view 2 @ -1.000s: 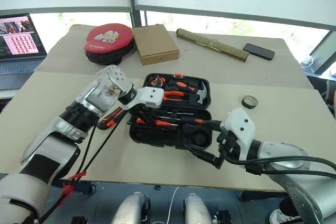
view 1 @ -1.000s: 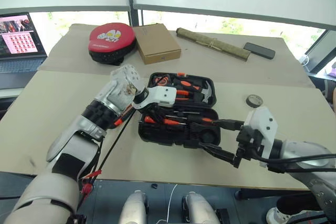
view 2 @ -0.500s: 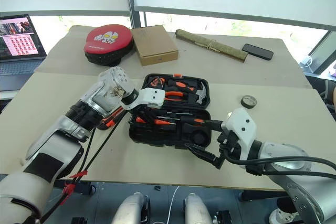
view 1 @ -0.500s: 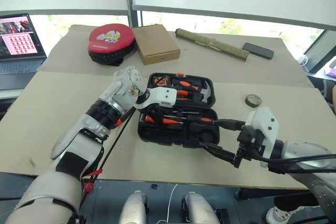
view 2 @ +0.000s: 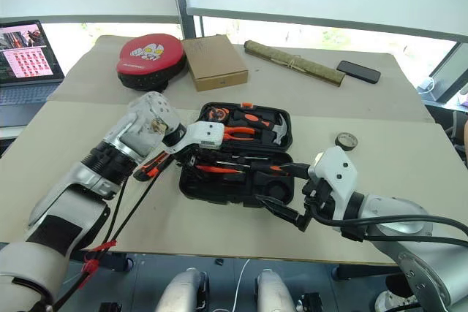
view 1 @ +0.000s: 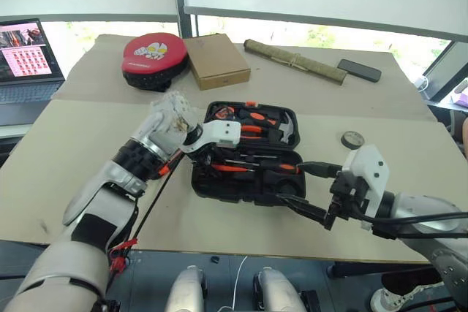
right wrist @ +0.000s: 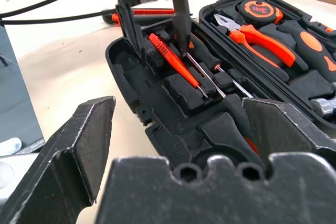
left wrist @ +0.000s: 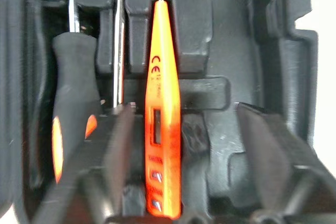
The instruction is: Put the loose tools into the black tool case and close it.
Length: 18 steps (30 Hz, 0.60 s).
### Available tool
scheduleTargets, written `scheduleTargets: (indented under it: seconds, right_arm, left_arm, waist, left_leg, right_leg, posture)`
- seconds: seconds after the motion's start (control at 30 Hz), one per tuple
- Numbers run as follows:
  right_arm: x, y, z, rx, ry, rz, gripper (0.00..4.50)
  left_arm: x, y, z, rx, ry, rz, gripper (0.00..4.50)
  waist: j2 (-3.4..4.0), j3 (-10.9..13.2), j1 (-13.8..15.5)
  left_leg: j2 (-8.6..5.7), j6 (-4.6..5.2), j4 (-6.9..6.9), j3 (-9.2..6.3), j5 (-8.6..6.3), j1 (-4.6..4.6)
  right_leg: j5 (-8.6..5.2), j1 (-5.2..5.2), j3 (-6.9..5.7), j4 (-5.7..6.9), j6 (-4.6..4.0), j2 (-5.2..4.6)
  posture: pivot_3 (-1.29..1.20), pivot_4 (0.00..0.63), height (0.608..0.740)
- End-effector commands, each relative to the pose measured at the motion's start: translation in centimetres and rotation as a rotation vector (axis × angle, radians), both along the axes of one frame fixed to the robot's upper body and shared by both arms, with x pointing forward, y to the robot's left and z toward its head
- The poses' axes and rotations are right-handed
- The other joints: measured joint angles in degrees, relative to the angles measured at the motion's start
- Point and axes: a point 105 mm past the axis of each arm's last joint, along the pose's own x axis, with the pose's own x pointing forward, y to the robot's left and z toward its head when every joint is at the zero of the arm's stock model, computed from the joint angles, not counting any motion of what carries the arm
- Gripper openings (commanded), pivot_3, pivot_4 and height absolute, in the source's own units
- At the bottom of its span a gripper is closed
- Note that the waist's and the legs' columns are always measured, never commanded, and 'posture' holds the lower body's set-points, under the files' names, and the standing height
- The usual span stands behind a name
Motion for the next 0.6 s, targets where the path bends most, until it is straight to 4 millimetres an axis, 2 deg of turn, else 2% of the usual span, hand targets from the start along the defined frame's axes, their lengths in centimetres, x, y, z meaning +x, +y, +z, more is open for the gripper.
scheduleTargets:
  seconds: [0.03,0.13,0.27,0.37,0.4,0.6]
  right_arm:
    - [-0.1,-0.1,1.0,0.011,-0.05,0.004,4.5]
    - [0.0,-0.2,1.0,0.01,-0.046,0.004,4.5]
    - [0.1,-0.2,1.0,0.004,-0.043,0.009,4.5]
    - [0.3,-0.3,1.1,-0.007,-0.043,0.012,4.5]
    - [0.3,-0.4,1.1,-0.009,-0.043,0.013,4.5]
    - [0.3,-0.5,1.2,-0.016,-0.041,0.013,4.5]
  left_arm:
    - [-0.5,-0.4,3.2,-0.198,-0.045,0.003,3.54]
    - [-0.1,-0.2,3.5,-0.349,-0.053,0.026,2.86]
    - [0.2,0.2,2.0,-0.494,-0.045,0.043,1.39]
    - [0.9,0.3,-0.1,-0.548,-0.015,0.109,0.23]
    - [0.9,0.2,-0.8,-0.558,-0.003,0.12,0.04]
    - [0.4,-0.2,-3.3,-0.548,0.014,0.123,0.04]
  waist:
    - [0.01,0.0,0.0]
    - [0.05,0.0,0.3]
    - [0.05,0.0,0.3]
    - [0.05,0.0,0.3]
    - [0.05,0.0,0.4]
    - [0.05,0.0,0.3]
  left_leg:
    - [0.0,0.0,0.0,-0.02,0.0,0.01]
    - [-0.04,0.0,0.02,-0.08,0.0,0.02]
    - [-0.05,0.0,0.06,-0.08,0.0,0.04]
    - [-0.07,0.0,0.06,-0.07,0.0,0.02]
    - [-0.09,0.0,0.07,-0.07,0.0,0.02]
    - [-0.09,0.01,0.06,-0.07,0.0,0.02]
  right_leg:
    - [0.0,0.01,0.0,0.01,0.0,0.0]
    - [-0.01,0.07,-0.02,-0.01,0.01,-0.04]
    - [0.0,0.09,-0.04,0.03,0.01,-0.06]
    - [0.0,0.09,-0.05,0.02,0.01,-0.06]
    - [0.0,0.1,-0.05,0.02,0.01,-0.06]
    - [0.0,0.09,-0.05,0.01,0.01,-0.06]
  posture:
    - [0.0,0.15,0.74]
    - [0.0,0.15,0.74]
    - [0.0,0.15,0.74]
    - [0.0,0.15,0.74]
    - [0.0,0.15,0.74]
    - [0.0,0.15,0.74]
